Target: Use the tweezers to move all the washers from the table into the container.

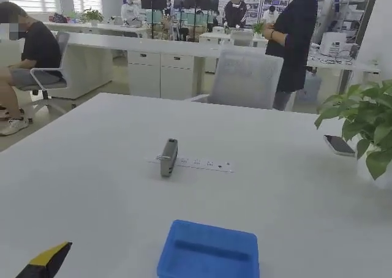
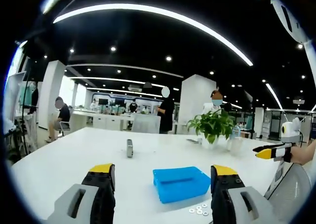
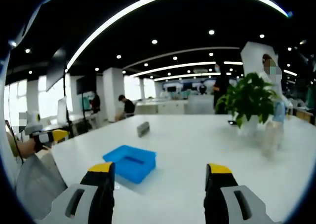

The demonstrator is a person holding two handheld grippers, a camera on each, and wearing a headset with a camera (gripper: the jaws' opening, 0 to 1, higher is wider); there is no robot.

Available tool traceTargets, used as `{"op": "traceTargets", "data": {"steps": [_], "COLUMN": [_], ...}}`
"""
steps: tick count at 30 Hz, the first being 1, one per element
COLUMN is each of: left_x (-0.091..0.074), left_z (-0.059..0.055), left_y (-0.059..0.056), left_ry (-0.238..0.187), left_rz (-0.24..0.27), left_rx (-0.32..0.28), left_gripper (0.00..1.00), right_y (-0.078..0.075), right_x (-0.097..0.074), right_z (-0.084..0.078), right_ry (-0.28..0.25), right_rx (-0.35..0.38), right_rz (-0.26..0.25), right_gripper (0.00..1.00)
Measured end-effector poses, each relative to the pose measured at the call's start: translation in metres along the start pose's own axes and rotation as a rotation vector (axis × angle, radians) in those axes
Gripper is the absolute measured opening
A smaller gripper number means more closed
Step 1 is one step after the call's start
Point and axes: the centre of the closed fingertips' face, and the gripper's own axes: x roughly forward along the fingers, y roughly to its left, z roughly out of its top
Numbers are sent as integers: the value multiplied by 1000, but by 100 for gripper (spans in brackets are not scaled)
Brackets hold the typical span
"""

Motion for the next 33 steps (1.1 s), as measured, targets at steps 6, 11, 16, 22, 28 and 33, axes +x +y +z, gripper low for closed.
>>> {"op": "traceTargets", "data": {"steps": [6,11,16,22,28,33], "left_x": [0,0,0,0,0,0], "left_z": [-1,-2,-2,-3,-4,-4], "left_y": [0,1,1,2,1,0], "left_ry": [5,8,9,11,14,18], "left_rz": [0,-2,1,0,1,-2], "left_rx": [1,2,2,3,7,6], "left_gripper": [76,76,76,75,75,75], "right_y": [1,1,1,2,2,0], "right_x": [0,0,0,1,1,0], "right_z": [1,0,-1,-1,-1,-1], "right_ry": [-1,3,7,11,12,10], "right_rx": [-2,-2,-3,-1,-2,-3], "right_rz": [-3,-1,-1,0,1,-2], "right_gripper": [72,71,71,71,71,71]}}
